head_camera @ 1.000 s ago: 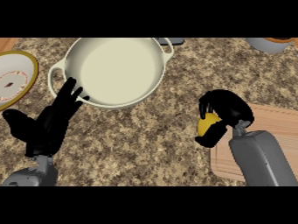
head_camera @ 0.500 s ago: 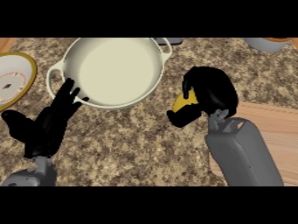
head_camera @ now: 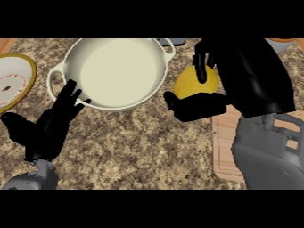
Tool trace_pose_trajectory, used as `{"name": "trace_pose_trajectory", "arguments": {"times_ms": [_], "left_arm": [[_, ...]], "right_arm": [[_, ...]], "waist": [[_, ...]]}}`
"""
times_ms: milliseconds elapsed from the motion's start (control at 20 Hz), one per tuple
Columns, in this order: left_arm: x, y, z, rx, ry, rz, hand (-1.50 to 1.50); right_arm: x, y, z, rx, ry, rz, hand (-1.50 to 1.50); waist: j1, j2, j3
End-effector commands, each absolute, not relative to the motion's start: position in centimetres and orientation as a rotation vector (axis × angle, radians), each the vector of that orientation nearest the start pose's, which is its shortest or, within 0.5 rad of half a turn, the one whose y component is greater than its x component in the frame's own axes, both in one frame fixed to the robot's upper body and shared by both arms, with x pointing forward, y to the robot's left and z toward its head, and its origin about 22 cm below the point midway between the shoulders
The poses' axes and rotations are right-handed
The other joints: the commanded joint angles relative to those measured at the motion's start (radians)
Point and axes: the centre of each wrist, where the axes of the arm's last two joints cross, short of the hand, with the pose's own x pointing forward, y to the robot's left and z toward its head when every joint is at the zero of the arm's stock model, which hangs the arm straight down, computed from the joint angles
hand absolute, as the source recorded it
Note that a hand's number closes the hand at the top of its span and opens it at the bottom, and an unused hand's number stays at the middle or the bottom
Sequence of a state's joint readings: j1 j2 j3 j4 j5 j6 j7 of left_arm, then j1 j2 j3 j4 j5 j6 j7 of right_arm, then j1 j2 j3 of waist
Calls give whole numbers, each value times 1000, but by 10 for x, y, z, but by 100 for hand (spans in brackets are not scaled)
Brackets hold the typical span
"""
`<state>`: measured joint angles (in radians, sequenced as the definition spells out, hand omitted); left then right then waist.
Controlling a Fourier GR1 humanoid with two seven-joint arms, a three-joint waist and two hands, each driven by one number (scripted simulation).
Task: Pick the lemon from the cutting board and place it in the pot
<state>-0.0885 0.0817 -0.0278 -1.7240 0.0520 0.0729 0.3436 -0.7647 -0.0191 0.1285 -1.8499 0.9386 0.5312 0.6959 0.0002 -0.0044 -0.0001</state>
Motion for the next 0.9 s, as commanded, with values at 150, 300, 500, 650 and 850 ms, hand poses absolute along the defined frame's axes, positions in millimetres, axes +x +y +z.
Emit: {"name": "trace_pose_trajectory", "arguments": {"times_ms": [150, 300, 500, 650, 850], "left_arm": [[273, 219, 61, 13, -1483, -20, 0], [266, 227, 61, 16, -1481, -22, 0], [269, 244, 53, -1, -1480, -25, 0], [273, 233, 63, 2, -1471, -40, 0], [263, 227, 68, -16, -1473, -34, 0]], "right_arm": [[268, -93, 324, -840, -1878, 849, 150], [286, -71, 348, -806, -1882, 808, 150], [302, -45, 361, -797, -1819, 823, 150], [320, -30, 357, -766, -1771, 811, 150], [349, -12, 352, -802, -1714, 773, 150]], "waist": [[4, 4, -1], [15, 5, -1], [16, 6, -2], [18, 7, -1], [30, 9, -1]]}}
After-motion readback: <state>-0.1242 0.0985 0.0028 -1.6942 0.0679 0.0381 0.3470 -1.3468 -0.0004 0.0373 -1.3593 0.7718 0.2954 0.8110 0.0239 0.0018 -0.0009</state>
